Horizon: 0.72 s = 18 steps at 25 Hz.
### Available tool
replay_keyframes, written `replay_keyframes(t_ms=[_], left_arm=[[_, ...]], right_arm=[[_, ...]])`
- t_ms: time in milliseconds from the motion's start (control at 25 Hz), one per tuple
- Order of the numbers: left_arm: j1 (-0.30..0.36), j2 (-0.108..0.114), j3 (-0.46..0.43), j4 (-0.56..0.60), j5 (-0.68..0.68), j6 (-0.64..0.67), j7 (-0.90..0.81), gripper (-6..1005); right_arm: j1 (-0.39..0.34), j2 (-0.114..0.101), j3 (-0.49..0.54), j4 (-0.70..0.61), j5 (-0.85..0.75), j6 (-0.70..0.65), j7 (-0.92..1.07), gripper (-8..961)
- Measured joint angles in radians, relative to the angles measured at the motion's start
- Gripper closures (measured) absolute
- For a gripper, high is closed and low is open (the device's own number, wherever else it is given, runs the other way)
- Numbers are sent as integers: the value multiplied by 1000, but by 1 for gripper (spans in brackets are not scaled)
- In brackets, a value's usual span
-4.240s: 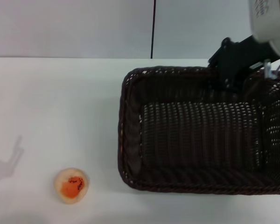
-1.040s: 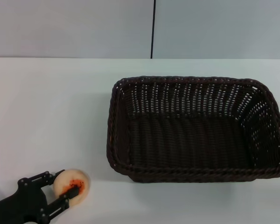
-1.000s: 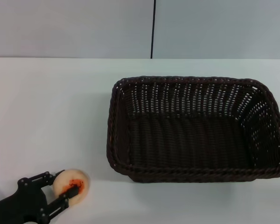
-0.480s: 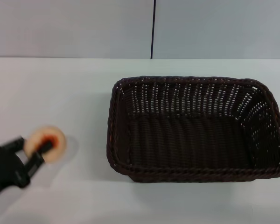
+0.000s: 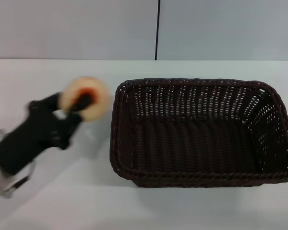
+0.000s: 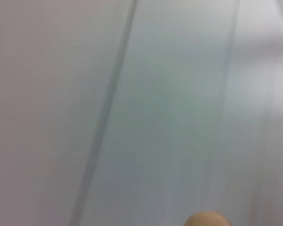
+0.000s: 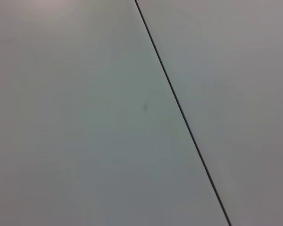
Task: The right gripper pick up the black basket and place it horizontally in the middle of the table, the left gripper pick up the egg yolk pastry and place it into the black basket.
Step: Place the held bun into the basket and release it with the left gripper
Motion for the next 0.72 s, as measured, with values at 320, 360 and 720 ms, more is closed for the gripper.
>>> replay_keyframes(t_ms=[320, 360, 720], left_arm=[[-119, -2, 73, -262, 12, -152, 233, 774], [-123, -2, 73, -277, 20, -173, 246, 768], [-70, 7, 3, -261, 19, -174, 249, 464]], right_arm=[[5, 1, -5, 14, -1, -10, 0, 269], [6, 1, -3, 19, -2, -12, 0, 269], [6, 1, 3, 24, -2, -12, 0, 269]])
